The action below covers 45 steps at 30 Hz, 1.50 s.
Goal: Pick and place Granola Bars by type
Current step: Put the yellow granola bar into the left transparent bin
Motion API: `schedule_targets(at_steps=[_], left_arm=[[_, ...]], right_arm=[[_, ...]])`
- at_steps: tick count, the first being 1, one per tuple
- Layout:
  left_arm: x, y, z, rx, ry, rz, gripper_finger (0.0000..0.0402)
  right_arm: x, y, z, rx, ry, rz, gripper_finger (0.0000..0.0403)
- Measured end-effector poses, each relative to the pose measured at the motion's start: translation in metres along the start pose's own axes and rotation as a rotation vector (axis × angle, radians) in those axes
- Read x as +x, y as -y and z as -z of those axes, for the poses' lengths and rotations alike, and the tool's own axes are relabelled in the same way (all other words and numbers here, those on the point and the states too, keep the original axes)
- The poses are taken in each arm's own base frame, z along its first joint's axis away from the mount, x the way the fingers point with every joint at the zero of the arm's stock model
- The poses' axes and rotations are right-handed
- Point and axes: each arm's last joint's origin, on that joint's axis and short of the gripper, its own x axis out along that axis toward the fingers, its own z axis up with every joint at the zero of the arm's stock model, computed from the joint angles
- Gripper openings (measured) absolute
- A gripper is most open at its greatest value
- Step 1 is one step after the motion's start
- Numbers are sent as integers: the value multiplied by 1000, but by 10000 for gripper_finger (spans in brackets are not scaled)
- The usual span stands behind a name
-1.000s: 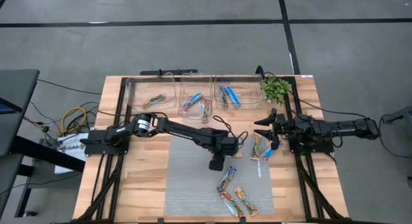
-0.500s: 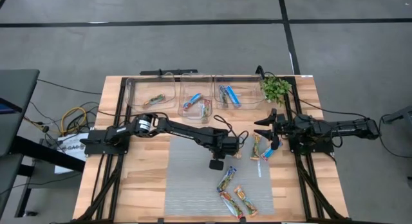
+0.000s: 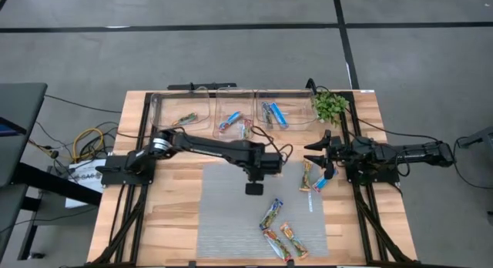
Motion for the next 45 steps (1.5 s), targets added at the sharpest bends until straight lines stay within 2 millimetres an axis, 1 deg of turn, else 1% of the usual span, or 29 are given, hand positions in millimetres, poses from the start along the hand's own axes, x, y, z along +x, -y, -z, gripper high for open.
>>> schedule_targets(at_steps=[6, 13, 16, 20, 26, 29, 32, 37, 41, 45], left_arm=[[-52, -14, 15, -75, -24, -20, 50], [-104, -43, 47, -201, -70, -116, 50], [-126, -58, 64, -289, -64, -155, 50], [-152, -81, 93, -422, -66, -232, 50], [-182, -115, 138, -590, -59, -350, 50], [-192, -129, 161, -659, -56, -393, 50], [-196, -141, 184, -729, -68, -416, 50], [-197, -155, 218, -811, -100, -449, 50], [-193, -163, 233, -810, -93, -468, 50], [-181, -172, 240, -811, -71, -477, 50]], right_arm=[[0, 0, 0, 0, 0, 0, 180], [0, 0, 0, 0, -1, 0, 183], [0, 0, 0, 0, -1, 0, 181], [0, 0, 0, 0, 0, 0, 180], [0, 0, 0, 0, -1, 0, 183], [0, 0, 0, 0, -1, 0, 181], [0, 0, 0, 0, -1, 0, 180], [0, 0, 0, 0, 0, 0, 182], [0, 0, 0, 0, 0, 0, 182], [0, 0, 0, 0, 0, 0, 180]])
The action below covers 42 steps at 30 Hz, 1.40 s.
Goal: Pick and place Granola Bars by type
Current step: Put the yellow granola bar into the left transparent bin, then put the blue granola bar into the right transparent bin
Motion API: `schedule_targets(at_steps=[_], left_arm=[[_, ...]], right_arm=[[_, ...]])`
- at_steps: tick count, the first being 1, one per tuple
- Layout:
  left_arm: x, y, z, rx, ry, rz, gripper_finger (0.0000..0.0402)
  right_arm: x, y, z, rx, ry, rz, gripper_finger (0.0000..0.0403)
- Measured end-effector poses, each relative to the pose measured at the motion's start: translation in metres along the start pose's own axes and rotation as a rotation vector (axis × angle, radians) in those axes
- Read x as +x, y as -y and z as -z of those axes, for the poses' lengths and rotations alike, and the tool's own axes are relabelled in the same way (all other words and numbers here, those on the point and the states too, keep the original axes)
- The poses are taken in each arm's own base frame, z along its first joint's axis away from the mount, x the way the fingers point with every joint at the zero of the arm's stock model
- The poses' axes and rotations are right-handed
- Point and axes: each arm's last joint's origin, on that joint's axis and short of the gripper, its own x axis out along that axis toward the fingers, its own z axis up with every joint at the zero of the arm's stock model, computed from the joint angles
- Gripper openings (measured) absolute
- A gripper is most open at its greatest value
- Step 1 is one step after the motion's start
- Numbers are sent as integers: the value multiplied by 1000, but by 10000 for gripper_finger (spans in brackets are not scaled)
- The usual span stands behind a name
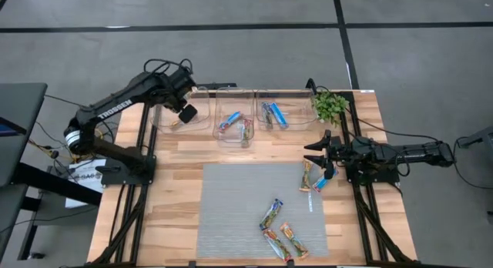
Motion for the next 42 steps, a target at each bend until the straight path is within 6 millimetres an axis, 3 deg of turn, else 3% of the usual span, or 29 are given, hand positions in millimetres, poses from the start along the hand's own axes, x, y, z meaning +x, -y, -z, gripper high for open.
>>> schedule_targets(at_steps=[8, 14, 20, 29, 42], left_arm=[[54, 8, 5, 43, 2, 95, 50], [95, 12, 21, 56, 4, 94, 50], [123, 13, 38, 45, -10, 108, 50], [133, 9, 44, 17, -12, 98, 58], [126, 7, 37, 28, 56, 147, 163]], right_arm=[[0, 0, 0, 0, 0, 0, 183], [0, 0, 0, 0, -1, 0, 180], [0, 0, 0, 0, 0, 0, 183], [0, 0, 0, 0, 0, 0, 180], [0, 0, 0, 0, -1, 0, 180]])
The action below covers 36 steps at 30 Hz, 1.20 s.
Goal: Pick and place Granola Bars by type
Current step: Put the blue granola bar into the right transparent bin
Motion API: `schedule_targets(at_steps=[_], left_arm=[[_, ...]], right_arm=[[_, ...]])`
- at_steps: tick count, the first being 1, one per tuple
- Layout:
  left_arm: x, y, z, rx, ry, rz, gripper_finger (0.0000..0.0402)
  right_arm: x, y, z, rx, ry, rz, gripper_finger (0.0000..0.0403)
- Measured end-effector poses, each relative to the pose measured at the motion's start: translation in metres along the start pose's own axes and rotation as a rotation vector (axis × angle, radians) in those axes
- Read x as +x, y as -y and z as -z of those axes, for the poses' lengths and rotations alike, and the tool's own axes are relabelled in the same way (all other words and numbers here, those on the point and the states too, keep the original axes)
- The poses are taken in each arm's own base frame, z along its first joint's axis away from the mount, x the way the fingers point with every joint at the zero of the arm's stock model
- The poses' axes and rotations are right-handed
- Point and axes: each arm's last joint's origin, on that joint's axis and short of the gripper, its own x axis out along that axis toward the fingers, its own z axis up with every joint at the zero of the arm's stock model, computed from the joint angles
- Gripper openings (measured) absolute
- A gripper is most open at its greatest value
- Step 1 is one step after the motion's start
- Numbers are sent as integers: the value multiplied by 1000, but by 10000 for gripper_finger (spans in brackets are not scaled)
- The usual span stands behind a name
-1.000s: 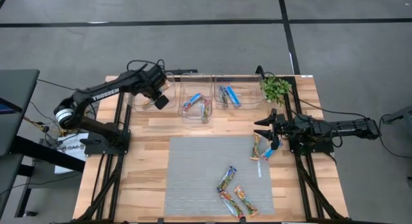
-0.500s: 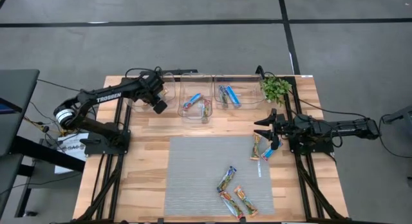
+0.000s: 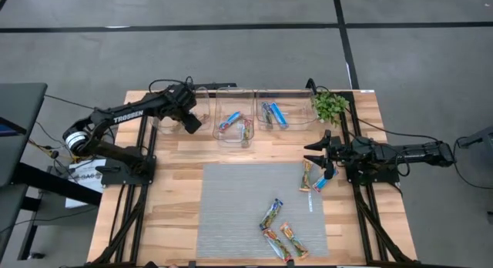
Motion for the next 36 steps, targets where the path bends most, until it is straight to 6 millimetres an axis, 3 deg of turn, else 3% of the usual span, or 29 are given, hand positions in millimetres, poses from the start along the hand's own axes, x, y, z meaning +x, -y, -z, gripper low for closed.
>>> schedule_targets(at_steps=[4, 10, 14, 17, 20, 23, 29, 36], left_arm=[[-21, -3, -17, 16, 102, -3, 169], [-78, 4, -52, 138, 359, 46, 169], [-114, 25, -71, 370, 541, 233, 169], [-128, 48, -75, 609, 643, 419, 169], [-131, 68, -72, 780, 687, 599, 169], [-128, 85, -73, 830, 691, 680, 169], [-102, 116, -72, 784, 535, 772, 169], [-89, 174, -56, 725, 365, 840, 169]], right_arm=[[0, 0, 0, 0, 0, 0, 182], [0, 0, 0, 0, 0, 0, 181], [0, 0, 0, 0, -1, 0, 180], [0, 0, 0, 0, 0, 0, 182], [0, 0, 0, 0, -1, 0, 183], [0, 0, 0, 0, 0, -1, 181], [0, 0, 0, 1, 4, 0, 182], [0, 0, 0, 0, 3, 0, 181]])
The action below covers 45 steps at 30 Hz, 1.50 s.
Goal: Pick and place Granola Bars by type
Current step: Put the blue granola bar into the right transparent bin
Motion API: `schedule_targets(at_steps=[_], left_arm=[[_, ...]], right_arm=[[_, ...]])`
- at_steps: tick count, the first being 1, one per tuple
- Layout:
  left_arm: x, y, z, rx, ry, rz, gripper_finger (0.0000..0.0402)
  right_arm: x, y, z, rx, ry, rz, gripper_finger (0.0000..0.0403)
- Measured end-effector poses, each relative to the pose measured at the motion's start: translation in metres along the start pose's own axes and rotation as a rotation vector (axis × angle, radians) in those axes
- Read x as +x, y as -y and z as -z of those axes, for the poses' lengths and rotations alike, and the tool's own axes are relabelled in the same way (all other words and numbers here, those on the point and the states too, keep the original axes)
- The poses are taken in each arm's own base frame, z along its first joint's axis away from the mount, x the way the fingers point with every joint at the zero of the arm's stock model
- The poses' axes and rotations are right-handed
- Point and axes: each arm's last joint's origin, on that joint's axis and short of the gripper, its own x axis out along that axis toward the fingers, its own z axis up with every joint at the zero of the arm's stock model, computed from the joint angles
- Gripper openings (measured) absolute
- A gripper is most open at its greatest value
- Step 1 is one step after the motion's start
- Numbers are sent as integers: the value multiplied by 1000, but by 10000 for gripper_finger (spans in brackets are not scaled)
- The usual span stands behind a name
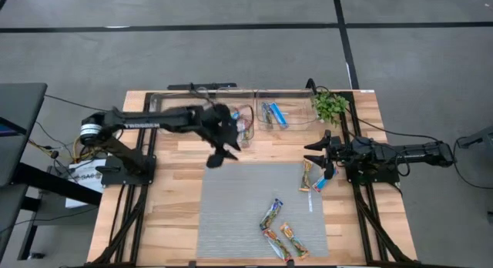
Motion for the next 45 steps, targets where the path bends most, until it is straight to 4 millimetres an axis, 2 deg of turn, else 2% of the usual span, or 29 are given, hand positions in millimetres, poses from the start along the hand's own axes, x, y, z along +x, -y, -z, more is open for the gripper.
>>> schedule_targets(at_steps=[5, 11, 16, 20, 23, 25, 31, 36, 40, 45], left_arm=[[44, 35, -4, -149, -52, 17, 169], [98, 77, -7, -434, -25, 124, 169], [135, 100, -4, -720, -12, 184, 169], [158, 113, 2, -911, -55, 150, 169], [167, 120, -3, -969, -81, 65, 169], [169, 123, -14, -973, -73, -17, 169], [170, 121, -39, -949, -85, -271, 169], [184, 121, -57, -925, -66, -278, 169], [199, 123, -65, -897, -65, -262, 169], [218, 127, -58, -895, -109, -258, 169]], right_arm=[[0, 0, 0, 0, -1, 0, 180], [0, 0, 0, 0, -1, 0, 182], [0, 0, 0, 0, -2, 0, 180], [0, 0, 0, 0, -2, 0, 182], [0, 0, 0, 0, -2, 0, 183], [0, 0, 0, 0, -1, 0, 182], [0, 0, 0, 0, 0, 0, 180], [0, 0, 0, 0, -2, 0, 183], [0, 0, 0, 0, -1, 1, 181], [0, 0, 0, 0, -1, 0, 181]])
